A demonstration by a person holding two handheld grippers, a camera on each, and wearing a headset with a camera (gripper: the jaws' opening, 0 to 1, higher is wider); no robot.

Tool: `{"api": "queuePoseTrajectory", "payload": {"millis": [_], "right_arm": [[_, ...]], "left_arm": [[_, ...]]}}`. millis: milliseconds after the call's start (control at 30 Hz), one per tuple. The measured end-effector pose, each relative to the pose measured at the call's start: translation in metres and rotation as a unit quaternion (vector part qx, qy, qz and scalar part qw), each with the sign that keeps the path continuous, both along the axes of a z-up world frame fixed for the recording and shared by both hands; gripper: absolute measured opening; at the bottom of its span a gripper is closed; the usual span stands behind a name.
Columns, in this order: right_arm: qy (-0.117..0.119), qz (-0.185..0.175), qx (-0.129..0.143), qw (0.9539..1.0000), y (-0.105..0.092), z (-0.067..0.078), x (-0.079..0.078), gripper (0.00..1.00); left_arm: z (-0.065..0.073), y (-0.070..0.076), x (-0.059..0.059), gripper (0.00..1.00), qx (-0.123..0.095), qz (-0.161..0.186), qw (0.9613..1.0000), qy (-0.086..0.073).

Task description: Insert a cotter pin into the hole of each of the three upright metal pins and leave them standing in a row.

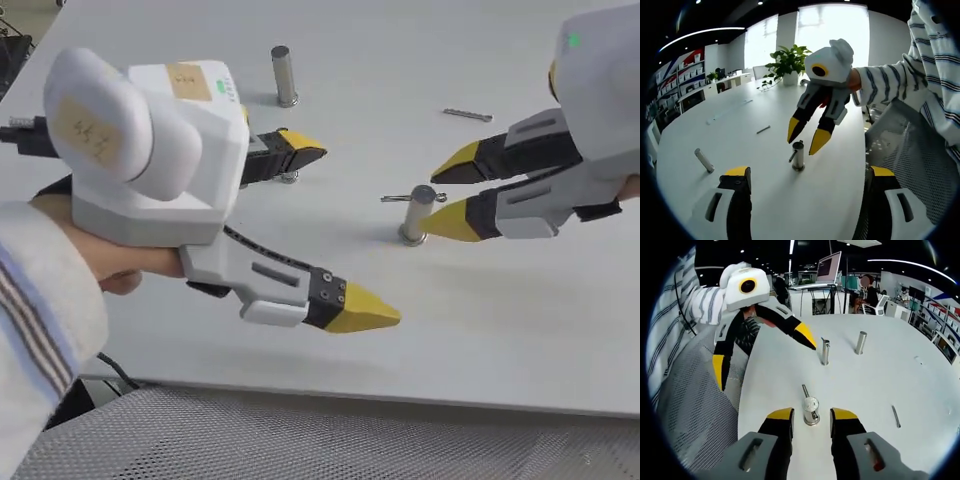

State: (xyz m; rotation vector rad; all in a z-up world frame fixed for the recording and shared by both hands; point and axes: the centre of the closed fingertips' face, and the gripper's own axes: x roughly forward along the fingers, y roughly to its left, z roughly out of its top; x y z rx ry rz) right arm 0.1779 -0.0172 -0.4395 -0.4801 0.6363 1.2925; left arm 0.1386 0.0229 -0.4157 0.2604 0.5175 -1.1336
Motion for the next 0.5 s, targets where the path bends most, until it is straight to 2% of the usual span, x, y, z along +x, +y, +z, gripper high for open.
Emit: {"api": "queuePoseTrajectory", "payload": {"millis": [133,200,267,300,367,500], "right_arm": [[0.0,0.002,0.001,1.0,0.002,0.001,0.0,0.24],[0.001,0.003,0.002,1.0,0.003,0.0,0.0,0.23],[0.004,0.002,0.003,1.0,0.005,-0.001,0.0,0.23],[0.005,0.003,0.004,1.0,0.005,-0.002,-0.001,0.22],[0.006,0.005,0.004,1.0,0.006,-0.003,-0.001,0.21],[0.009,0.014,0.005,0.9998,0.008,-0.008,-0.001,0.16]], "left_arm": [[-0.001,0.009,-0.004,0.99,-0.011,0.022,0.9997,0.009],[-0.001,0.013,-0.001,0.99,-0.011,0.036,0.9993,-0.006],[-0.003,0.016,-0.004,0.99,-0.015,0.041,0.999,0.007],[-0.004,0.018,-0.002,0.99,-0.015,0.047,0.9988,0.004],[-0.006,0.021,-0.002,0.99,-0.017,0.053,0.9984,0.012],[-0.008,0.024,0.0,0.99,-0.021,0.066,0.9975,0.016]]}}
